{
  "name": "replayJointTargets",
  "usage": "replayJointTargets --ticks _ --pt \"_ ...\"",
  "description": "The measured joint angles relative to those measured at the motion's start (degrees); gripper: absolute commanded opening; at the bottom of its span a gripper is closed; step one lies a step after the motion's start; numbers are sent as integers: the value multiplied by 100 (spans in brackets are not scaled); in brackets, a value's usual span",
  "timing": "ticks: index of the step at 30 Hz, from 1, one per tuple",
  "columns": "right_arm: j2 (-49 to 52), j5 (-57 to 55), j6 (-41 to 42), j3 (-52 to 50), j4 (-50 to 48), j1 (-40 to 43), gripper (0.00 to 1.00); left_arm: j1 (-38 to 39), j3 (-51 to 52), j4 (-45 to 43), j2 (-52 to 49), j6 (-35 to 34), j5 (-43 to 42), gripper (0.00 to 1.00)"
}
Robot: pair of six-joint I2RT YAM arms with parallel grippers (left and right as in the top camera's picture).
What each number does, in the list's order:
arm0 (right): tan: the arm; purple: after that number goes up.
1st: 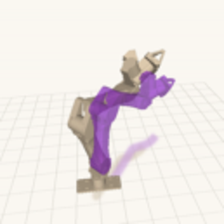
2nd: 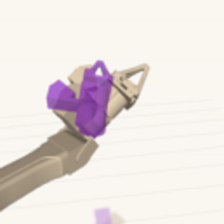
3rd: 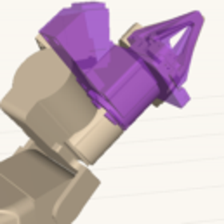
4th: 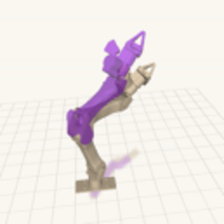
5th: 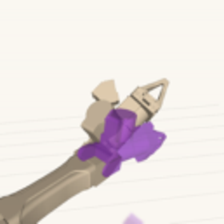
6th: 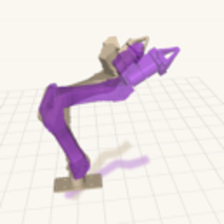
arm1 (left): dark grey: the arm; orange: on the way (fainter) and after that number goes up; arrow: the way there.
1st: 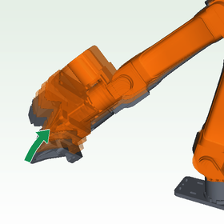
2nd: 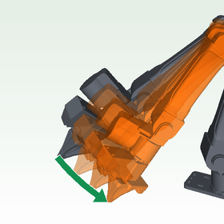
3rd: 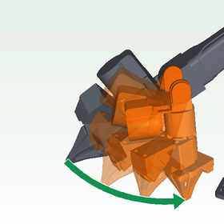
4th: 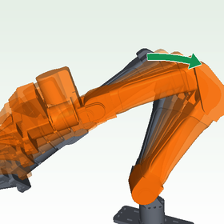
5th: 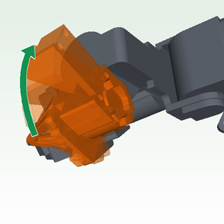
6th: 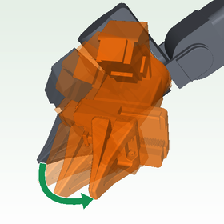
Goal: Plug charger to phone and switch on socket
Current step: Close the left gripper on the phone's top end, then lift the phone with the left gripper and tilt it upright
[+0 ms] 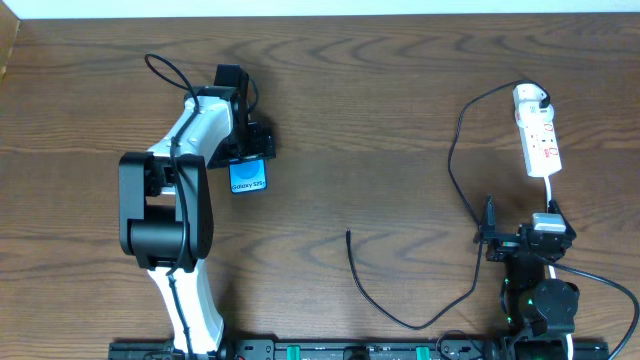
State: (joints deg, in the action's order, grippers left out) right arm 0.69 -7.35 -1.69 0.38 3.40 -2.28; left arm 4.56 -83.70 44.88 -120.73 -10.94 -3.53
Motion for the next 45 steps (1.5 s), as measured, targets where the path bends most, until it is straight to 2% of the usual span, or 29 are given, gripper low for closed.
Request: replayJointTargets --ticks 7,17,21,28,32,35,40,45 --pt "0 2 0 0 0 0 99 0 0 0 0 0 -2 94" --pt "0 0 0 0 0 0 99 0 17 7 11 -2 0 81" --pt "0 0 0 0 0 0 99 0 17 15 11 -2 0 80" --pt "0 0 0 0 0 0 99 0 20 17 22 2 0 68" --pt "0 0 0 0 0 0 99 2 22 15 22 0 0 56" --pt "0 0 0 0 0 0 99 2 22 15 22 0 0 53" --pt "0 0 0 0 0 0 99 2 22 15 22 0 0 36" --pt "0 0 0 0 0 0 99 2 20 20 22 0 0 25"
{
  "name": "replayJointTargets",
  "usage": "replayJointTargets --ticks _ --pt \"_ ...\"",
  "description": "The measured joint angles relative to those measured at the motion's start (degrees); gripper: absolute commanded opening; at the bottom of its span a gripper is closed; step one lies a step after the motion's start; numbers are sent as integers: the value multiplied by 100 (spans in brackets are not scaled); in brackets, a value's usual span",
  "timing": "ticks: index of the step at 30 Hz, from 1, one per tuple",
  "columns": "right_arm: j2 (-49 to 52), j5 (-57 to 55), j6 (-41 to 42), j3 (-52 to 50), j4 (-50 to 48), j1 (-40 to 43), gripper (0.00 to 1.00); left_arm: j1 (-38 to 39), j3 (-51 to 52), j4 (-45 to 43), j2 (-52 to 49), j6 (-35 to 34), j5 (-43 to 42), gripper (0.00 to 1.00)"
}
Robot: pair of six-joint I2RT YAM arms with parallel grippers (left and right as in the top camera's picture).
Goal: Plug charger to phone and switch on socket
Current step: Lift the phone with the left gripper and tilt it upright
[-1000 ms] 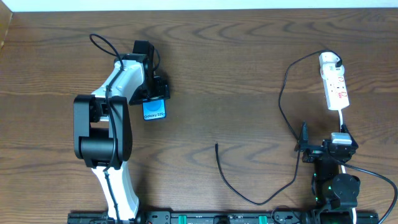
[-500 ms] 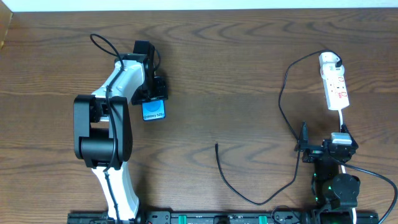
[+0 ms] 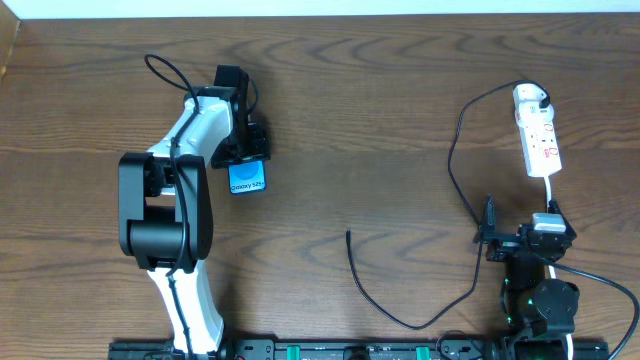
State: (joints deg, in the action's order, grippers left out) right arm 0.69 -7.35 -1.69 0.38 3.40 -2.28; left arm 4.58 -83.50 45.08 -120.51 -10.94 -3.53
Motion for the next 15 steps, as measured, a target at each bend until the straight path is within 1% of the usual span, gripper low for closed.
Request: replayJointTargets --ticks 1,5,15 --pt "0 0 0 0 0 0 99 0 -7 7 0 0 0 22" --pt "0 0 0 0 0 0 99 -2 -63 81 -13 0 0 19" --pt "0 0 0 0 0 0 99 -2 -94 144 15 26 0 19"
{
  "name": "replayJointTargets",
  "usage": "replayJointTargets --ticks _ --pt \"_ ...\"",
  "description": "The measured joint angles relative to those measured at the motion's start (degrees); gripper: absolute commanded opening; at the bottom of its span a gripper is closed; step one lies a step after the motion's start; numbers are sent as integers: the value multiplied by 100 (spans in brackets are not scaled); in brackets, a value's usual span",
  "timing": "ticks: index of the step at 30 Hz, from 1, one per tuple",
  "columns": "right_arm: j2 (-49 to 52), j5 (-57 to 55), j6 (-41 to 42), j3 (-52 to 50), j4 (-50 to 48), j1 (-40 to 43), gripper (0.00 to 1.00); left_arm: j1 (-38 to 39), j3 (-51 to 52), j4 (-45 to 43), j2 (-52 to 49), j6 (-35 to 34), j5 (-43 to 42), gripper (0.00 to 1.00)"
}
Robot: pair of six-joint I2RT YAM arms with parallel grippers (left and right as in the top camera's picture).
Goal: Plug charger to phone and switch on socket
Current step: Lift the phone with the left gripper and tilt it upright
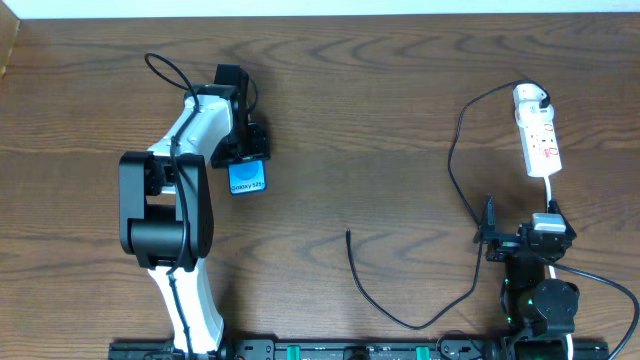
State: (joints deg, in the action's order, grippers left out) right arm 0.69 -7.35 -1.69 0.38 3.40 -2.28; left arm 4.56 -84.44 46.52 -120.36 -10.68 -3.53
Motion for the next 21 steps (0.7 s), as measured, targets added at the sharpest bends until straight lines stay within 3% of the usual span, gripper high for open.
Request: replayJointTargets --ticks 13,21 --pt "0 0 0 0 0 0 99 0 87 13 1311 17 0 19" --pt "0 0 0 0 0 0 99 0 87 63 1419 17 -13 19"
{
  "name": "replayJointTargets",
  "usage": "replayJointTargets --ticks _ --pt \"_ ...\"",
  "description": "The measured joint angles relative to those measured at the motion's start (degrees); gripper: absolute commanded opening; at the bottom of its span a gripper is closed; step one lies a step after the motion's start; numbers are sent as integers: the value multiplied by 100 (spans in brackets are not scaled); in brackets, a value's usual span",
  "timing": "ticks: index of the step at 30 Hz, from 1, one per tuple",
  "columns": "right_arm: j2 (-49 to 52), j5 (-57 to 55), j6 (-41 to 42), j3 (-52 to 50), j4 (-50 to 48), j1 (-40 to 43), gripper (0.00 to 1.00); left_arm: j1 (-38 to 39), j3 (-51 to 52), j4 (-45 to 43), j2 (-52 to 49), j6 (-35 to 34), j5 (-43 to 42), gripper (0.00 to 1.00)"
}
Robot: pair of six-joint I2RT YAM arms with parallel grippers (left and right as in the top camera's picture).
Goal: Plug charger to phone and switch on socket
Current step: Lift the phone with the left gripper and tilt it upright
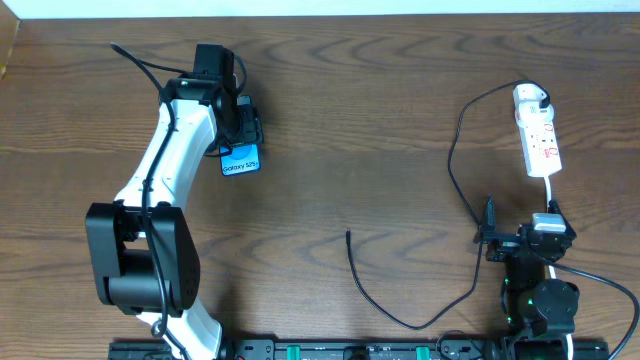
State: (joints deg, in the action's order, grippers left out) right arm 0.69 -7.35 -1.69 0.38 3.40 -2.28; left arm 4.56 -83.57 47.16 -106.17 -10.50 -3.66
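Observation:
A blue phone (240,164) with a "Galaxy S25" screen is at the upper left of the wooden table, its top end under my left gripper (243,143), which is shut on it. The black charger cable (452,150) runs from the white power strip (540,140) at the far right, loops down near the front edge and ends at its free plug (348,234) in the table's middle. My right gripper (490,218) is folded at the front right, beside the cable, fingers together and holding nothing. The strip's switch is too small to read.
The right arm's base (540,300) sits at the front edge below the power strip. The left arm (165,160) stretches diagonally across the left side of the table (360,120). A dark rail (330,350) runs along the front edge.
My left arm has swung, its elbow and base link now lower left. The left gripper and the phone in it sit slightly farther up and left. The cable and right arm are unchanged.
At all three earlier moments my left gripper stood over the top end of the phone at the upper left, barely changing, while the right arm rested at the front right. Now the phone has shifted up and left together with the gripper.

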Motion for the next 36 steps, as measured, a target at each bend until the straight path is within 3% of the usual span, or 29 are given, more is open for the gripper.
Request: replayJointTargets --ticks 5,12,23,36 --pt "0 0 0 0 0 0 99 -4 0 -48 0 0 -529 19" --pt "0 0 0 0 0 0 99 2 2 -391 0 -90 -2337 15" --pt "0 0 2 0 0 0 99 2 2 -1163 0 -791 -4577 13" --pt "0 2 0 0 0 0 99 2 2 -1860 0 -1818 -5954 9"
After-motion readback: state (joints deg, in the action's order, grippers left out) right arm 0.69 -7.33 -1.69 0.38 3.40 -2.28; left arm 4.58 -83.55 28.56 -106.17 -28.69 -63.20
